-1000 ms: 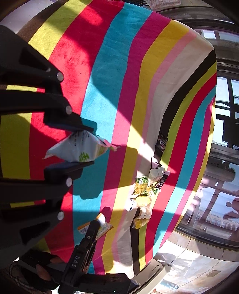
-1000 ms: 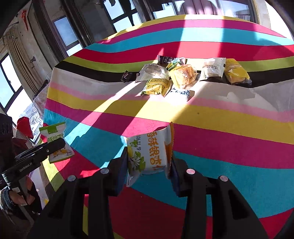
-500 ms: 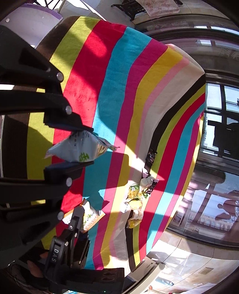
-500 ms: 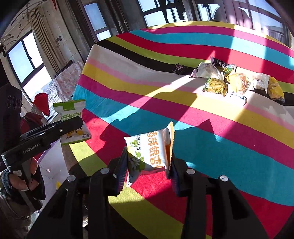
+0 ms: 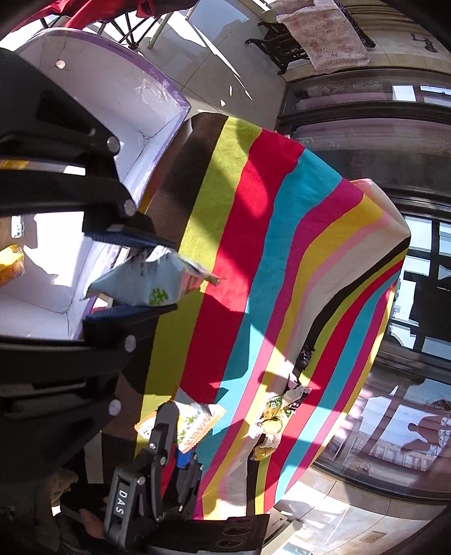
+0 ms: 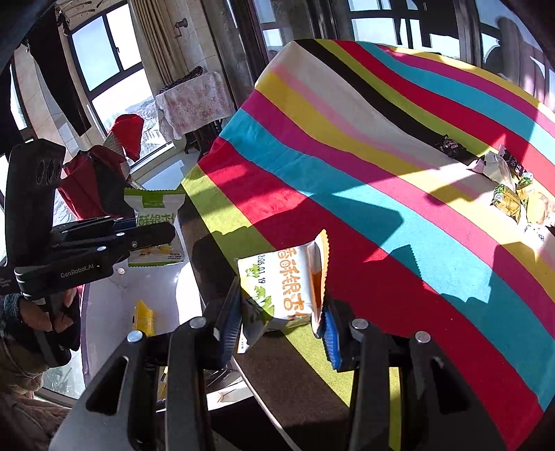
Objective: Organize snacks
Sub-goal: 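Carry both packs over the white box and lower them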
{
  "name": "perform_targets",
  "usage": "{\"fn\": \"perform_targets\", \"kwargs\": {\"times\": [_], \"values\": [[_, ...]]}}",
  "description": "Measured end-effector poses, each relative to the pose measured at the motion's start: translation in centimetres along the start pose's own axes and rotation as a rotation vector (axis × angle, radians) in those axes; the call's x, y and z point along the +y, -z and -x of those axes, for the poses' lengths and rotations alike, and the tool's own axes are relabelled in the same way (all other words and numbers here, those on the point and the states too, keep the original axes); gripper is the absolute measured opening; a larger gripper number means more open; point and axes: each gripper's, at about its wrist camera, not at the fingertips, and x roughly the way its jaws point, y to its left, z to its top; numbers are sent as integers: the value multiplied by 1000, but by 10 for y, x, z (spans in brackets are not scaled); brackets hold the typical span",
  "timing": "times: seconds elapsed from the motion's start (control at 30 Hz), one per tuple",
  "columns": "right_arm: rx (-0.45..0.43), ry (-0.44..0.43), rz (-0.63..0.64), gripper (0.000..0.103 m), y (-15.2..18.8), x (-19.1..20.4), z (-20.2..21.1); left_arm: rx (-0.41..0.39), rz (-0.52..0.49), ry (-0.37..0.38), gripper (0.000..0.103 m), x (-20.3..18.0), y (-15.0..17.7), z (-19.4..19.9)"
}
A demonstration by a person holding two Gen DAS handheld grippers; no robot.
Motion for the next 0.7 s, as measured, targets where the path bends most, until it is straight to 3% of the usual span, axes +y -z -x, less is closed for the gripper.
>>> {"fn": "perform_targets", "kwargs": {"times": [0.23, 0.37, 0.4, 0.43, 0.47, 0.5, 0.53, 0.6, 0.7], "values": [[64, -63, 244, 40, 8, 75, -21, 66, 46, -83, 29, 43, 40, 16], [121, -142, 345, 44, 20, 108, -32, 105, 91, -174, 30, 70, 59, 19], [129, -181, 361, 44, 24, 115, -32, 136, 104, -232, 32, 78, 63, 14], [136, -225, 367, 49, 26, 120, -32, 176, 134, -322, 35, 88, 67, 7], [146, -266, 366, 70, 28, 125, -32, 216, 193, -416, 49, 102, 72, 0], [140, -284, 365, 85, 29, 128, -30, 237, 276, -449, 56, 116, 76, -4], [121, -280, 372, 85, 30, 130, -26, 243, 365, -434, 66, 128, 79, -5], [103, -240, 374, 85, 29, 126, -23, 238, 473, -429, 71, 138, 83, -6], [76, -174, 272, 85, 22, 95, -19, 189, 444, -487, 80, 124, 71, -5]]}}
